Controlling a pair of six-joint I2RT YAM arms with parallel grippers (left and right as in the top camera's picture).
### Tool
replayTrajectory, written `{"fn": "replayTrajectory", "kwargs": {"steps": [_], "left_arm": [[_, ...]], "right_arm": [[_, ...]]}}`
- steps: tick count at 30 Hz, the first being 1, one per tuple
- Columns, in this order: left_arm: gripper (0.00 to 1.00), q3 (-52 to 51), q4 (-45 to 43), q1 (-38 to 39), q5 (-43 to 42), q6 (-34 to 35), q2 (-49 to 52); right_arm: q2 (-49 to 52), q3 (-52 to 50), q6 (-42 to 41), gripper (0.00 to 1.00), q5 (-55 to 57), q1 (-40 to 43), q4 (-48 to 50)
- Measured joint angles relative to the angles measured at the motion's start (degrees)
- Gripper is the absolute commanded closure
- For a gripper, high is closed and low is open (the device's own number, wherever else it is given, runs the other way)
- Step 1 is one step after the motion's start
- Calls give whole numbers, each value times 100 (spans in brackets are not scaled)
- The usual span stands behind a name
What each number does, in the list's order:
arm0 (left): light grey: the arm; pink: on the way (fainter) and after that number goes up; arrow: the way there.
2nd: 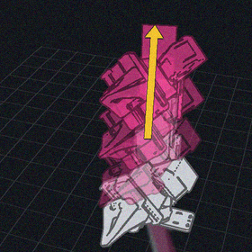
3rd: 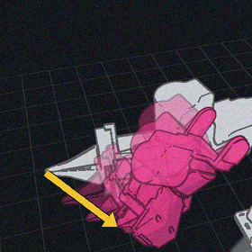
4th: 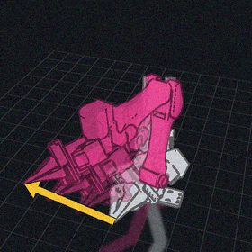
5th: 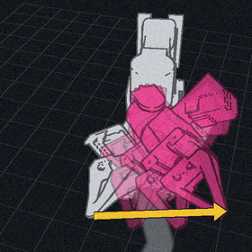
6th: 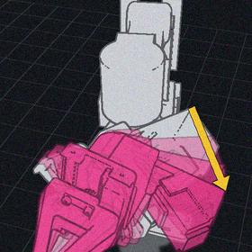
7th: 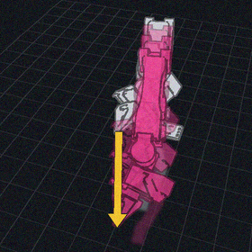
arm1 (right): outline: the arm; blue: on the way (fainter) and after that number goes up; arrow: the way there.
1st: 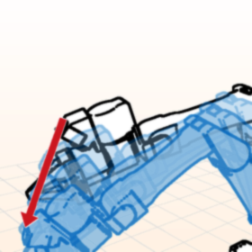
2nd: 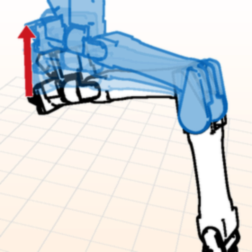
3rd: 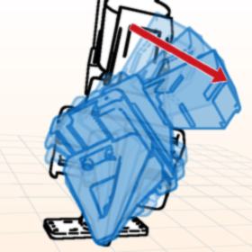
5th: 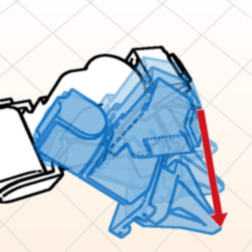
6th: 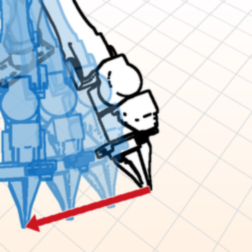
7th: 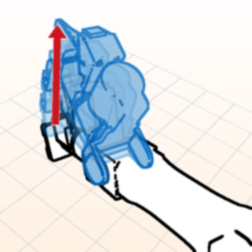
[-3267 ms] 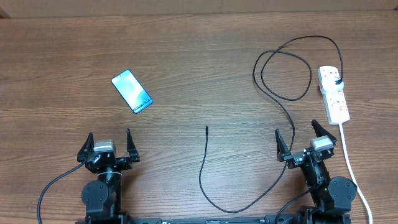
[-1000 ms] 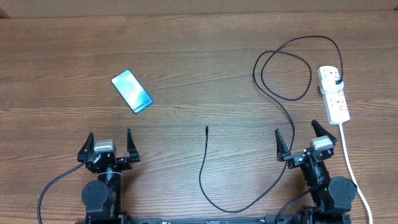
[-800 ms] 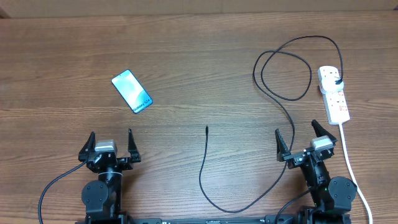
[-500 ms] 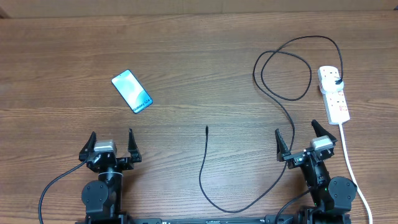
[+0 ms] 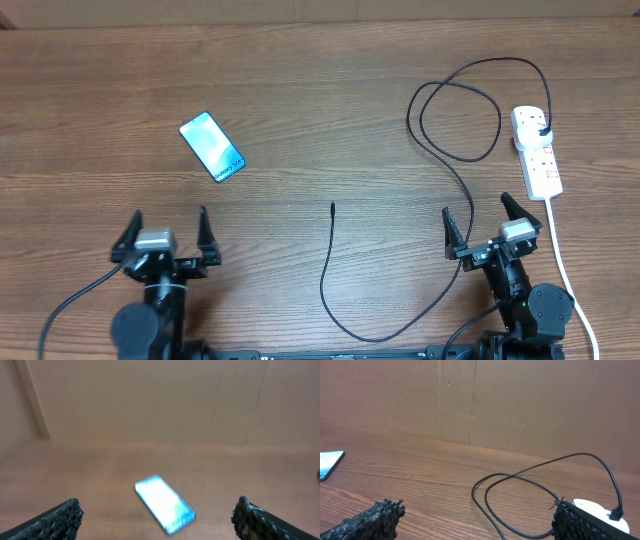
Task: Plug charger to phone and switch on socket
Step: 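Move the left gripper over the Galaxy phone and lower toward it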
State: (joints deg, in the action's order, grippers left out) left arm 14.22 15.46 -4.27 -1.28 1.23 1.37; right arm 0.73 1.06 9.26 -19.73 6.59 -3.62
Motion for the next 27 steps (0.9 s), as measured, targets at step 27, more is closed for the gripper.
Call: {"fn": "replayTrajectory", "kwargs": {"steps": [27], "left_arm": [[0, 7296, 4577, 0, 76, 11, 7044]], "right_arm": [[0, 0, 0, 0, 0, -7, 9]]}}
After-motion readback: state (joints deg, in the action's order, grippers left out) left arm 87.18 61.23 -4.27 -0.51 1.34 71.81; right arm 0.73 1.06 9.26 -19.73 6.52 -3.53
